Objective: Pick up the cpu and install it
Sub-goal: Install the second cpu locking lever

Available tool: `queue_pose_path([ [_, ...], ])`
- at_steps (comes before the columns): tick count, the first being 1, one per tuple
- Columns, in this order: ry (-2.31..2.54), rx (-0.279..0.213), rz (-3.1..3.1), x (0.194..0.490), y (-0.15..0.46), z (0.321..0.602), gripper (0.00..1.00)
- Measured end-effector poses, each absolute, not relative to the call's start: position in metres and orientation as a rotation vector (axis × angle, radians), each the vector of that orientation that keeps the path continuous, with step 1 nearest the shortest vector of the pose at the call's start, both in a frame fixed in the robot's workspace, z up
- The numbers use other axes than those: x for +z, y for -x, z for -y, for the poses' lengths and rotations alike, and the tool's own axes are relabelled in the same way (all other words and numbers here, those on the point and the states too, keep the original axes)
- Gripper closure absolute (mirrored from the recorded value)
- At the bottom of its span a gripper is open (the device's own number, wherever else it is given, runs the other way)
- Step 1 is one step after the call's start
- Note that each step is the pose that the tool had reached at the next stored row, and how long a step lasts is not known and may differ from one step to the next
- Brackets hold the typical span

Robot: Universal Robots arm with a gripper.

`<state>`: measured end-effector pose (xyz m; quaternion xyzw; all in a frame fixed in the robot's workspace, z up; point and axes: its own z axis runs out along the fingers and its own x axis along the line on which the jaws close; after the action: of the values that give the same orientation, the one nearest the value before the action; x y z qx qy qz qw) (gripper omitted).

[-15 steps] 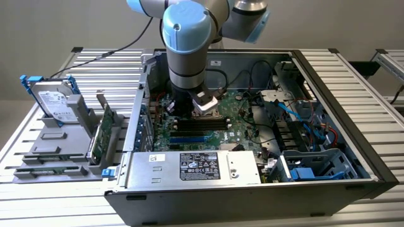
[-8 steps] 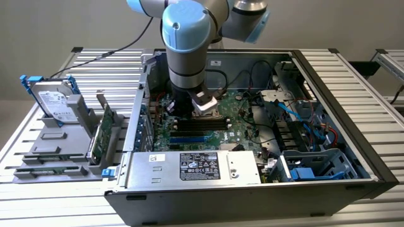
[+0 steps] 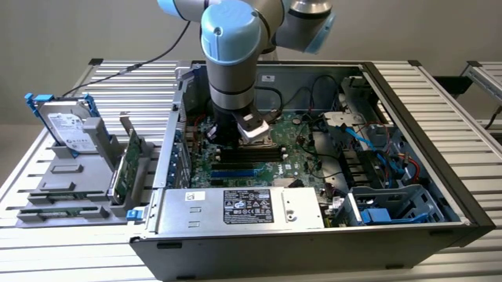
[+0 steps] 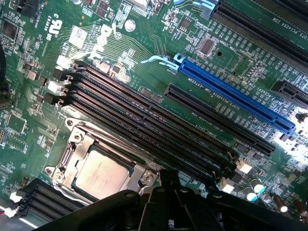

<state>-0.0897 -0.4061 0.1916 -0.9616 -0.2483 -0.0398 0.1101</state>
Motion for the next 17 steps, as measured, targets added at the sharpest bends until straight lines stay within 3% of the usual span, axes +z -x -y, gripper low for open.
queue_pose_path([
  [17, 2.831, -0.107, 0.706, 0.225, 0.092, 0.406, 0.89],
])
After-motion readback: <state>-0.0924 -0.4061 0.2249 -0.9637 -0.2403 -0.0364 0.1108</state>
